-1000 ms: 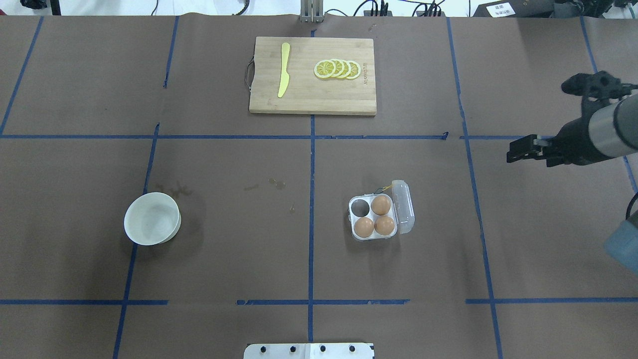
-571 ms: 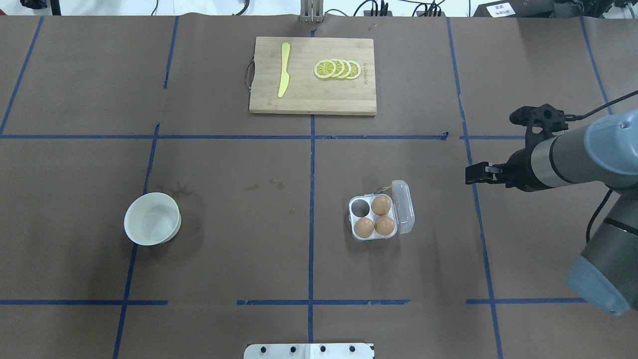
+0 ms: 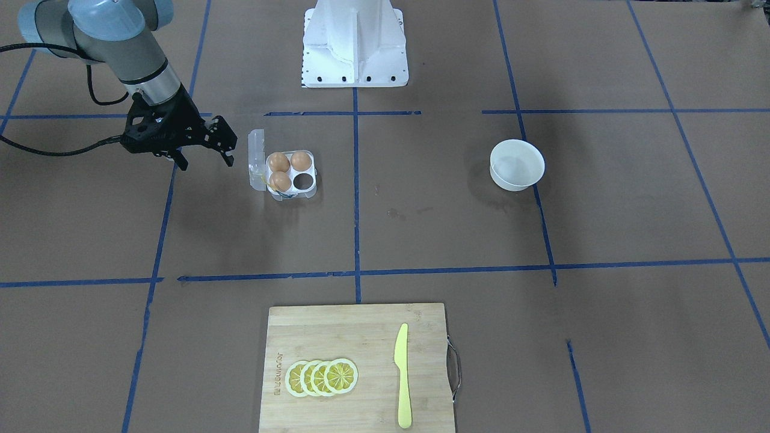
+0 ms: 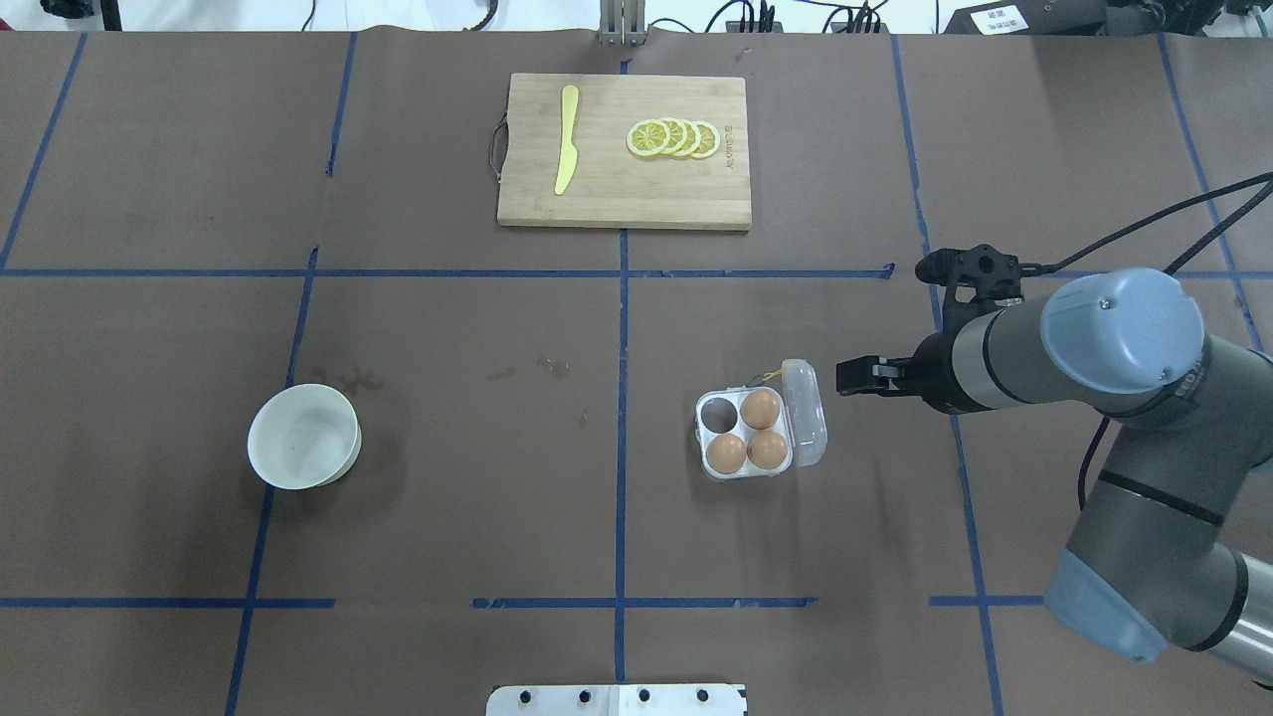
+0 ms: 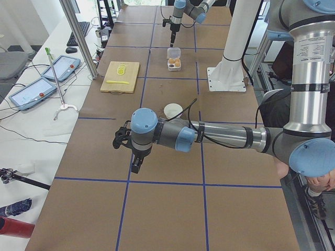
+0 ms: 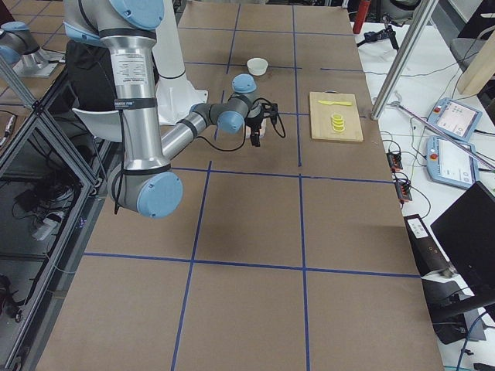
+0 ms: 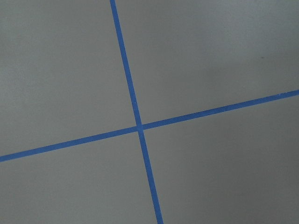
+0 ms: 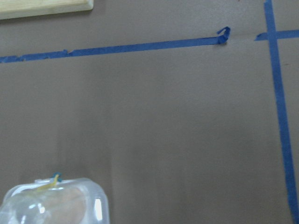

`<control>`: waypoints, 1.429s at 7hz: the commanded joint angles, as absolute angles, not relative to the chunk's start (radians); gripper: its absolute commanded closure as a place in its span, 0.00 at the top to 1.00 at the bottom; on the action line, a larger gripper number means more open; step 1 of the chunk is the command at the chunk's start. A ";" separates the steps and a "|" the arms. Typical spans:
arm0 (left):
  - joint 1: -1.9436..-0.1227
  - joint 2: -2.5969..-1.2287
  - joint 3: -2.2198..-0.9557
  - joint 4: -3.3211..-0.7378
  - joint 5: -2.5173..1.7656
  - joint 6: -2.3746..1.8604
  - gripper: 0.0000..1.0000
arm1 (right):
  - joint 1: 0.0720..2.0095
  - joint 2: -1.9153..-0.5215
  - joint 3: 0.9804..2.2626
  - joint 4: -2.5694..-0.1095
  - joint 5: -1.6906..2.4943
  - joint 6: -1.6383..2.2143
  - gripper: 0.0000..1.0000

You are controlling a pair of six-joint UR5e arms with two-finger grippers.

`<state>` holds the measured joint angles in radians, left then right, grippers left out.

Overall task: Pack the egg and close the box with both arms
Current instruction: 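Reach the right gripper toward the raised clear carton lid, then push the clear lid down over the eggs with the right gripper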

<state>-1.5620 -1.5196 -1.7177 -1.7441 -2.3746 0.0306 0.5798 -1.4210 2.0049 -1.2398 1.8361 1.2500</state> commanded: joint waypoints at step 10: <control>-1.560 -1.525 -1.706 -1.746 -2.375 0.035 1.00 | 0.693 -1.414 1.996 -1.358 1.845 1.055 1.00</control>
